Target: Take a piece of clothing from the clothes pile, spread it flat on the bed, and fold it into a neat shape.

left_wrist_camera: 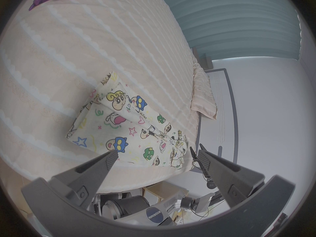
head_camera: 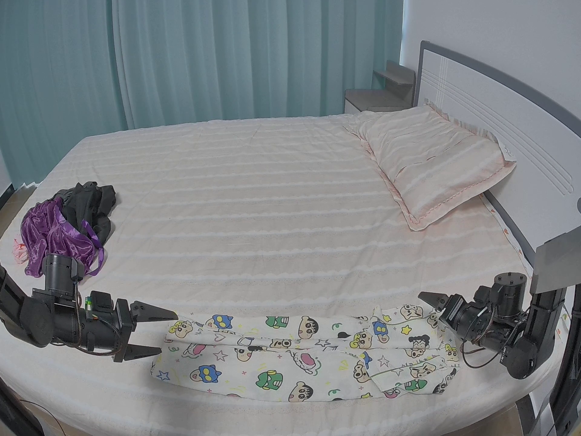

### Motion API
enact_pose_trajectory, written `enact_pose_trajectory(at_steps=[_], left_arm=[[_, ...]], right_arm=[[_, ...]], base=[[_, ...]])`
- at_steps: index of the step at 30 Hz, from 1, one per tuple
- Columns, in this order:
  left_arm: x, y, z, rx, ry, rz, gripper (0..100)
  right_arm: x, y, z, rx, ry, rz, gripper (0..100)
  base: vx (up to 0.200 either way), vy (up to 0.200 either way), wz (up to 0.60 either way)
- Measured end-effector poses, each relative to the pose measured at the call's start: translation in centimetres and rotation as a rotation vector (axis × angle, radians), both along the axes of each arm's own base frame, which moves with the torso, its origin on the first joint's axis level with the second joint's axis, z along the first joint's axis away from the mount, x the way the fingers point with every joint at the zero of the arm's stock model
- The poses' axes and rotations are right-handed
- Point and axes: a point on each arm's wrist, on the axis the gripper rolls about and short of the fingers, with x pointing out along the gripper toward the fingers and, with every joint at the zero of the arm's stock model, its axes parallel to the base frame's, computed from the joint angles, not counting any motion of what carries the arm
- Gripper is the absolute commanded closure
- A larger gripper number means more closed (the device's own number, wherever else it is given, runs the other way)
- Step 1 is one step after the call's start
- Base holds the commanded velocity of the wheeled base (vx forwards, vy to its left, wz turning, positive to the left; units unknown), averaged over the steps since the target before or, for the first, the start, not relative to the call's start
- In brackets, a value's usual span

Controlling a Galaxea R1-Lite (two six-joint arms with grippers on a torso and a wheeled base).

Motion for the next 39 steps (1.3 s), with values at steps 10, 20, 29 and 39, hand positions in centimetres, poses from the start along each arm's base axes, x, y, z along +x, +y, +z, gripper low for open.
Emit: enact_pose_trajectory(at_steps=[10,20,29,39], left_arm=[[-0.5,-0.3,0.1,0.001,0.0,-0.009,0],[-0.4,-0.5,0.2,-0.002,0.007,-0.01,0],[-0.4,-0.6,0.2,-0.01,0.017,-0.004,0],[-0.3,-0.5,0.1,-0.011,0.017,0.0,0]], right_arm=[[-1.3,-0.1,1.0,0.011,-0.004,-0.005,0],[-1.7,-0.3,1.1,0.01,0.008,-0.007,0],[-1.8,-0.2,1.0,0.009,0.013,-0.003,0],[-1.9,-0.2,0.9,0.009,0.018,-0.001,0]], base=[[-0.08,0.0,0.0],[0.0,0.02,0.0],[0.0,0.2,0.0],[0.0,0.2,0.0]])
